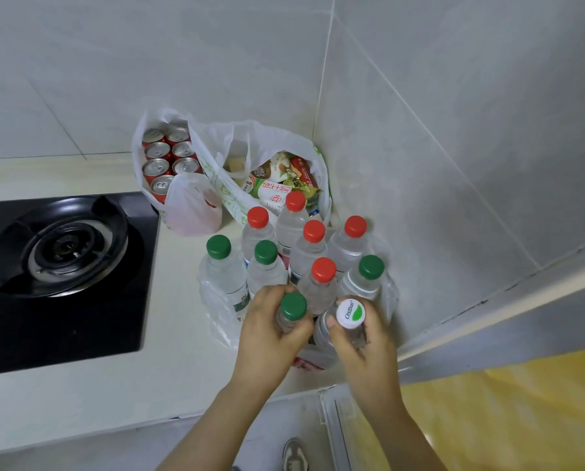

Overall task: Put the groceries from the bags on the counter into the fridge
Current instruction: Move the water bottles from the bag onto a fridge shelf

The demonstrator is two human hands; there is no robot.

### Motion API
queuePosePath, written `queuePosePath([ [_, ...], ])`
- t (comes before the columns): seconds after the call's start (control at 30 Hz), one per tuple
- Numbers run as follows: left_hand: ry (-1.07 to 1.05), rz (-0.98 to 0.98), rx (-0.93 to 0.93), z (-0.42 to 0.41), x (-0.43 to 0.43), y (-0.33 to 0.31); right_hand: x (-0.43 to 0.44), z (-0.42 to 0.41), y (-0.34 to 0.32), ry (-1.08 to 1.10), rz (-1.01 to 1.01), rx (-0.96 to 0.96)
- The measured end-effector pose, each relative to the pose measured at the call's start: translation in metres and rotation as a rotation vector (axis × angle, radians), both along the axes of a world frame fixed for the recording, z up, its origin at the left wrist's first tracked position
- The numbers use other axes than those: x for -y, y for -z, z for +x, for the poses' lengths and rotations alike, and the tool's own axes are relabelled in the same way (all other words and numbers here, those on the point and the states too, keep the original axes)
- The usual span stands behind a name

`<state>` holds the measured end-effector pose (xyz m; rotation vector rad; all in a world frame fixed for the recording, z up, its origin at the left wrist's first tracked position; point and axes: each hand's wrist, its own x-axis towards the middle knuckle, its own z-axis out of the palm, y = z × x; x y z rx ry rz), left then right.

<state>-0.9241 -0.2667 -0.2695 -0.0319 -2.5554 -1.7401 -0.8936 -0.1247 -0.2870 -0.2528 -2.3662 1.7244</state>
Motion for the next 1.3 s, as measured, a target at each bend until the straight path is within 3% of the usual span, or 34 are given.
queuePosePath([
  [0.47,-0.165,0.149,-0.072,0.0,0.002,-0.025,-0.003,-0.005,-0.031,0.019,-0.114,-0.107],
  [0.83,-0.155,0.3,-0.304,0.005,0.023,-0.125,0.005,-0.016,-0.136,-0.007,-0.102,-0.386],
  [1.07,-0.162,0.344,-0.461,0.008,0.044,-0.208,0.022,-0.025,-0.226,-0.191,-0.148,-0.584],
  [1.3,-0.309,0.346,-0.536,0.015,0.075,-0.272,0.054,-0.044,-0.286,-0.38,-0.264,-0.641],
])
